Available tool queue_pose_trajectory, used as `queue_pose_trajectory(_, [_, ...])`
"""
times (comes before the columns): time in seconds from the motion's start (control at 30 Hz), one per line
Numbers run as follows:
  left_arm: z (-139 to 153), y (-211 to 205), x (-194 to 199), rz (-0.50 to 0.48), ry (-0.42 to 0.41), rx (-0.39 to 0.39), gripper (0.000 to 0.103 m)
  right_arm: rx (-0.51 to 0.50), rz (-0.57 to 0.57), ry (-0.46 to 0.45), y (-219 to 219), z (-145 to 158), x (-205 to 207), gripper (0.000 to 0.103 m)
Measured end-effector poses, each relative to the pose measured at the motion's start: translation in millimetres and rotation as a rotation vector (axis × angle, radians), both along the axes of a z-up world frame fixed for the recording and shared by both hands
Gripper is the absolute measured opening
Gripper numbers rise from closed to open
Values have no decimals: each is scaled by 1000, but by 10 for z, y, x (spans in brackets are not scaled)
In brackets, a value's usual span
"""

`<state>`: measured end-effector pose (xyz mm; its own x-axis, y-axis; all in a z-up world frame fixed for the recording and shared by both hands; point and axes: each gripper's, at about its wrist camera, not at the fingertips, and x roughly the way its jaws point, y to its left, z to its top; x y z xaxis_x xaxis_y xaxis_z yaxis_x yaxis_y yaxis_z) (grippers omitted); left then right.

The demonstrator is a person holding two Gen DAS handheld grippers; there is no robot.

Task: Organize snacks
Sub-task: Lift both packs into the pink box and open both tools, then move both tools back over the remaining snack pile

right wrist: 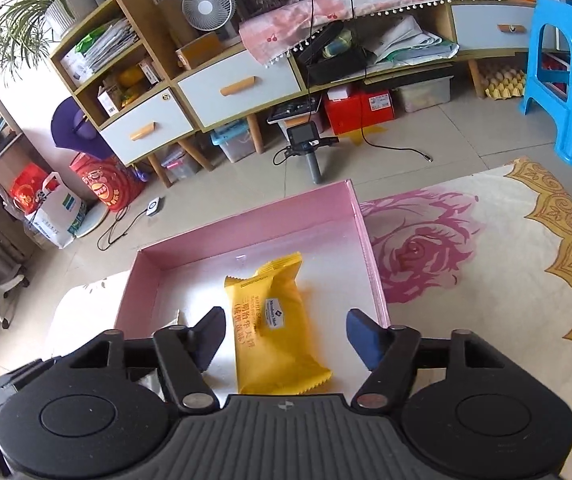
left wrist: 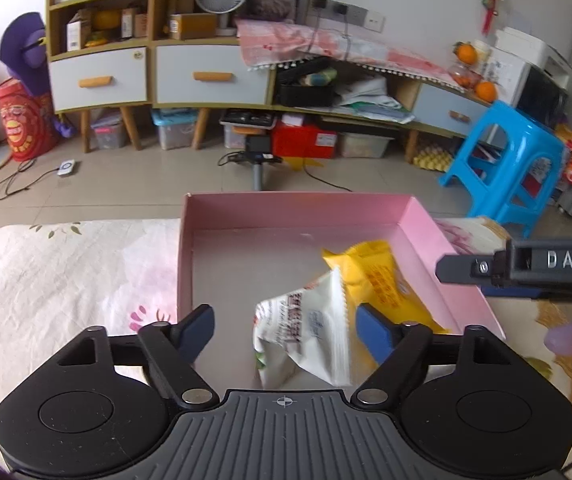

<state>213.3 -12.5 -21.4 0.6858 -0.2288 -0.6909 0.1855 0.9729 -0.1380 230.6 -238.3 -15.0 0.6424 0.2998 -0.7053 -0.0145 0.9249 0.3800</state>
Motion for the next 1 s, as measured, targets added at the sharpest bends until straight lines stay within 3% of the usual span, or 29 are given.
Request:
queue_pose_trajectory(0.3, [64,99,-265,-41,33,3,92,-54,18,-63,12,183,-238,82])
queue_pose_trajectory(0.73, [186,449,-730,-50,51,14,100,-166,54,-150,80,388,-774,91])
queue_pose_trajectory(1.0, [181,658,-996,-47,46,22,101,-178,77,-195,139,413,-1051,95])
